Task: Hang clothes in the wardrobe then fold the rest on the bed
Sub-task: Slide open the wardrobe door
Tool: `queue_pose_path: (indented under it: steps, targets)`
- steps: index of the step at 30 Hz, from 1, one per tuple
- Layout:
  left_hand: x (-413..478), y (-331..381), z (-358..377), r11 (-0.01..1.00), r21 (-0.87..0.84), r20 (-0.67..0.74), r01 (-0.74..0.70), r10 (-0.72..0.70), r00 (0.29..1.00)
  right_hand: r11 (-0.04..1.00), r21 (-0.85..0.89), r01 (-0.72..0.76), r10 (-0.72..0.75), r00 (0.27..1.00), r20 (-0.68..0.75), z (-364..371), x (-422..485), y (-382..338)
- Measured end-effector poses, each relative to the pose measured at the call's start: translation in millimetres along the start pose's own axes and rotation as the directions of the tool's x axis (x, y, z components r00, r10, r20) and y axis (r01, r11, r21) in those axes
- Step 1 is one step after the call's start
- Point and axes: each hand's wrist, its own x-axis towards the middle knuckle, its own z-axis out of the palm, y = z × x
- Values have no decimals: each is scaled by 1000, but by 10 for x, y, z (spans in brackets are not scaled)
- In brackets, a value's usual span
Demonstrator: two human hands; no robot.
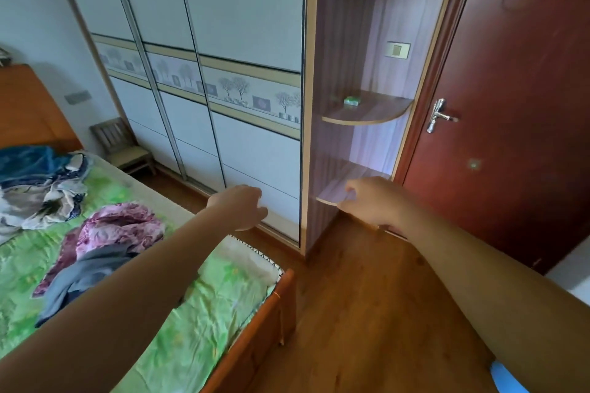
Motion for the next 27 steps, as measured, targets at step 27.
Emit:
queue_pose_path:
  steps: [27]
  targets:
    - [4579, -378, -919, 980, -86, -128, 178, -188, 974, 940, -103, 324, -332, 941, -69, -939, 5141, 230]
